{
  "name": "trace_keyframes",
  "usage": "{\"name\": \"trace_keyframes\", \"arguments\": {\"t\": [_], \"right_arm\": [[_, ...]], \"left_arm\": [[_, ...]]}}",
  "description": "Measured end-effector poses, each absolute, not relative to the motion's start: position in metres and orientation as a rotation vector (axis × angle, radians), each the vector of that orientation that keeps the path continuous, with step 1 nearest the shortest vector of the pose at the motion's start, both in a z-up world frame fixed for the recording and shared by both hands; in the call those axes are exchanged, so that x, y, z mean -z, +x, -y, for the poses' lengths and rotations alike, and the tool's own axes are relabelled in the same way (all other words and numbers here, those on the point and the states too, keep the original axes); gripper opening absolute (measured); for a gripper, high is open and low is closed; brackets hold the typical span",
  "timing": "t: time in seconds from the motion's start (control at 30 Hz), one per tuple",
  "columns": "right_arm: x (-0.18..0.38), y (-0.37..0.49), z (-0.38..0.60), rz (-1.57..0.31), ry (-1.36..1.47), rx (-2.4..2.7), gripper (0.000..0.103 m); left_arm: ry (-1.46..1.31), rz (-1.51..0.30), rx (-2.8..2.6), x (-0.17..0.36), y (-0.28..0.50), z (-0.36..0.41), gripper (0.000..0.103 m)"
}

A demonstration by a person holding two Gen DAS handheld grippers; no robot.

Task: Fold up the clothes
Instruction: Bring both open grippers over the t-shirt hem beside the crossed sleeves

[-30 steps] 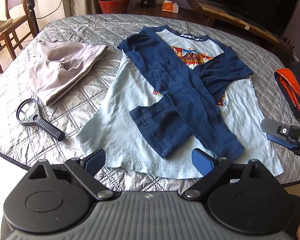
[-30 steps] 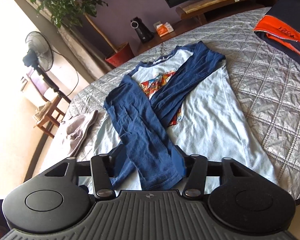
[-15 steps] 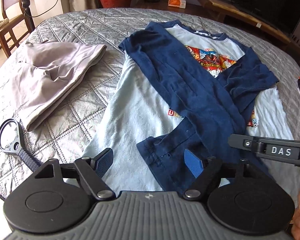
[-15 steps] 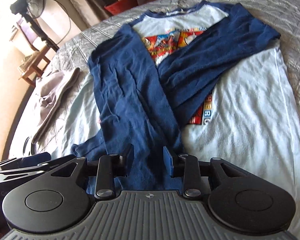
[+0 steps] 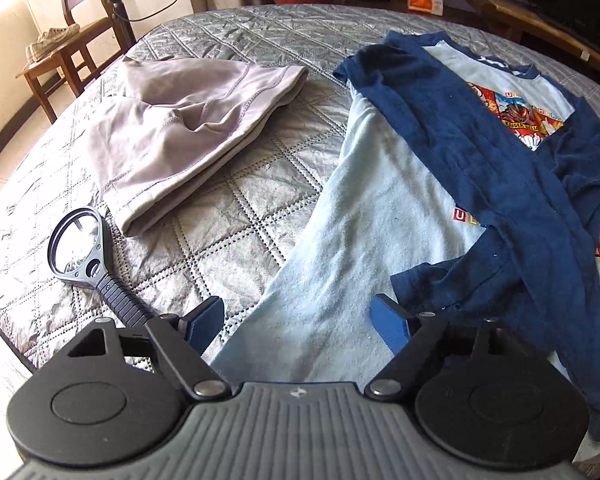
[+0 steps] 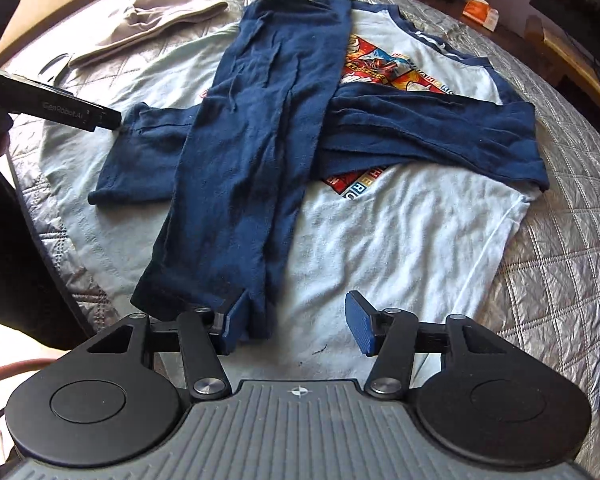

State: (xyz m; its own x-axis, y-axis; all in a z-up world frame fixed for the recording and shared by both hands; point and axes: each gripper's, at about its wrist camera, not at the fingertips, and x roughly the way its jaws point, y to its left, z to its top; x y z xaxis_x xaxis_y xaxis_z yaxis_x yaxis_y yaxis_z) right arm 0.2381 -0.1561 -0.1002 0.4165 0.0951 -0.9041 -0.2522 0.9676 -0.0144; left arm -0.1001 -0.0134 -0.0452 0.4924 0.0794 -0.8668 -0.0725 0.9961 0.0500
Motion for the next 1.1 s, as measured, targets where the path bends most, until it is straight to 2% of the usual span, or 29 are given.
{"name": "trace_keyframes", "arguments": {"t": [0.17, 0.37, 0.47, 0.5, 0.6, 0.73, 0.93, 1.1], "right_arm": [[0.095, 0.229, 0.141, -1.056, -0.109, -0.336, 0.058], [0.111, 0.248, 0.112, -1.132, -0.206, -0.432, 0.068], [0.111, 0.249, 0.123, -1.191, -0.207, -0.421, 0.07], [0.112, 0.248, 0.127, -1.224, -0.219, -0.412, 0.076], [0.109, 0.244, 0.148, -1.278, -0.19, -0.399, 0.076], [0.083, 0.251, 0.187, -1.111, 0.05, -0.311, 0.077], [0.08, 0.321, 0.232, -0.879, 0.297, -0.04, 0.078], [0.114, 0.381, 0.24, -0.908, 0.302, 0.099, 0.075]], "left_arm": [[0.023, -1.03, -0.019, 0.035, -0.111, 0.028, 0.081], [0.106, -1.04, 0.029, 0.043, -0.116, 0.047, 0.083], [0.145, -1.02, 0.039, 0.046, -0.118, 0.045, 0.093], [0.148, -1.017, 0.042, 0.045, -0.12, 0.042, 0.094], [0.145, -1.018, 0.024, 0.043, -0.12, 0.033, 0.095], [0.127, -1.023, -0.009, 0.038, -0.116, 0.029, 0.088], [0.127, -0.997, 0.031, 0.022, -0.113, 0.042, 0.087], [0.16, -1.019, 0.06, 0.033, -0.104, 0.055, 0.089]]}}
